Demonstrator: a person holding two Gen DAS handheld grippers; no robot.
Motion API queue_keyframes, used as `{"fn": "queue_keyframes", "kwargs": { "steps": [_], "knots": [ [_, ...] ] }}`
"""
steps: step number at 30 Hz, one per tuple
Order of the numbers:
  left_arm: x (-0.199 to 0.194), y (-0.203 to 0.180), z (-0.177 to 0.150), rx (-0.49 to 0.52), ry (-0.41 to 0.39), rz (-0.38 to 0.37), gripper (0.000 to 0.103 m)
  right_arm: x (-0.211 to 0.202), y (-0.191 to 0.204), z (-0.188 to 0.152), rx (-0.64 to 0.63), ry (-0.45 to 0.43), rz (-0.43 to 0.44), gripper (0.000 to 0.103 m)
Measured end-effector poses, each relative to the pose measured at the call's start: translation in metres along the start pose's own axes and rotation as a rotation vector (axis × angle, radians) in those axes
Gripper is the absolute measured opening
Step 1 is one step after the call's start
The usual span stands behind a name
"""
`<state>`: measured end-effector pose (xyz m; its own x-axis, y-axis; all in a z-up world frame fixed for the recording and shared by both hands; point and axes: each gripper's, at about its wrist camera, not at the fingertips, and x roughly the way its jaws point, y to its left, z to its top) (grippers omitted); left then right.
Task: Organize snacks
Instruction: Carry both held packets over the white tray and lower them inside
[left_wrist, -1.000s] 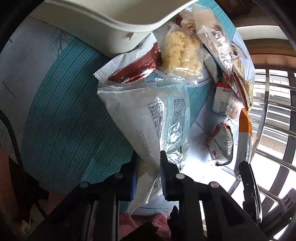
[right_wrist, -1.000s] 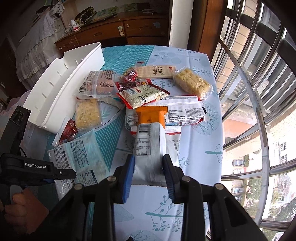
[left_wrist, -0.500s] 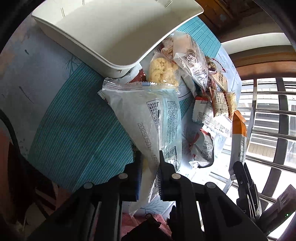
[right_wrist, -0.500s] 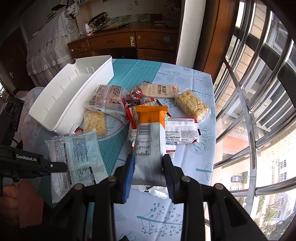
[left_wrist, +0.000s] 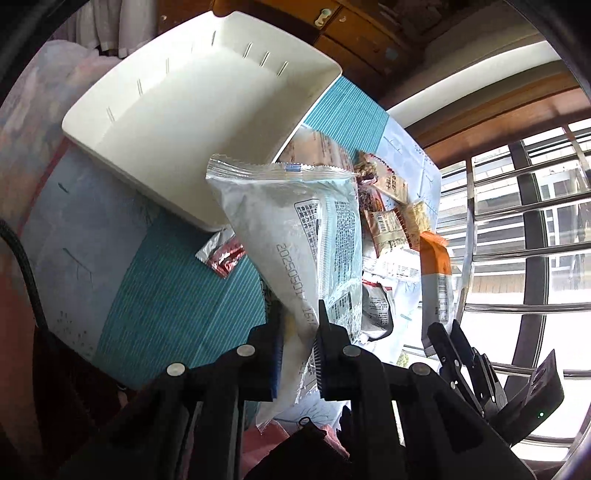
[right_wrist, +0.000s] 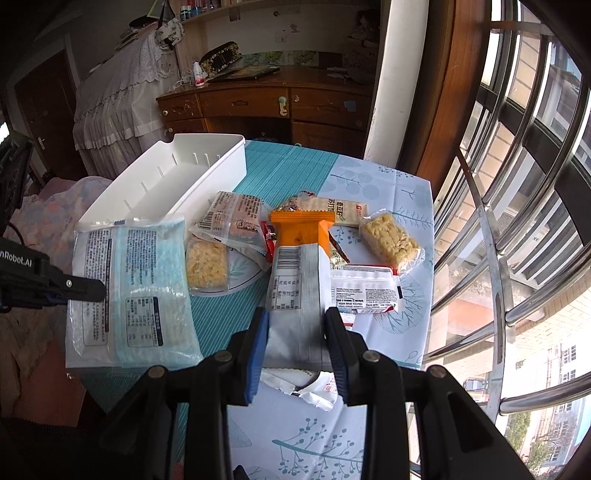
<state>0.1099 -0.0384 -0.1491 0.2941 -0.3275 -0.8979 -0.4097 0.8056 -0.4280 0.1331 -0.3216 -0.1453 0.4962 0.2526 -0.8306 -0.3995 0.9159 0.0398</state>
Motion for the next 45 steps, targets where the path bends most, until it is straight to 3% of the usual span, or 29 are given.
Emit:
{"fn": "queue_keyframes", "kwargs": {
  "steps": [12, 24, 35, 45],
  "knots": [
    [-0.050, 0.018, 0.045, 0.120, -0.083, -0.027, 0.012, -0.016, 0.033, 0.011, 0.083, -0.061, -0.027, 0.032],
    [-0.086, 0.057, 0.100, 0.222, -0.139, -0.036, 0.012, -0.022, 0.103, 0.036, 0.142, -0.149, -0.054, 0.032],
    [-0.079, 0.088, 0.153, 0.325, -0.124, 0.008, 0.012, 0.000, 0.162, 0.055, 0.220, -0.209, -0.048, 0.032],
    [-0.054, 0.111, 0.180, 0.357, -0.123, 0.034, 0.013, 0.030, 0.202, 0.085, 0.242, -0.243, -0.018, 0.032]
  ]
}}
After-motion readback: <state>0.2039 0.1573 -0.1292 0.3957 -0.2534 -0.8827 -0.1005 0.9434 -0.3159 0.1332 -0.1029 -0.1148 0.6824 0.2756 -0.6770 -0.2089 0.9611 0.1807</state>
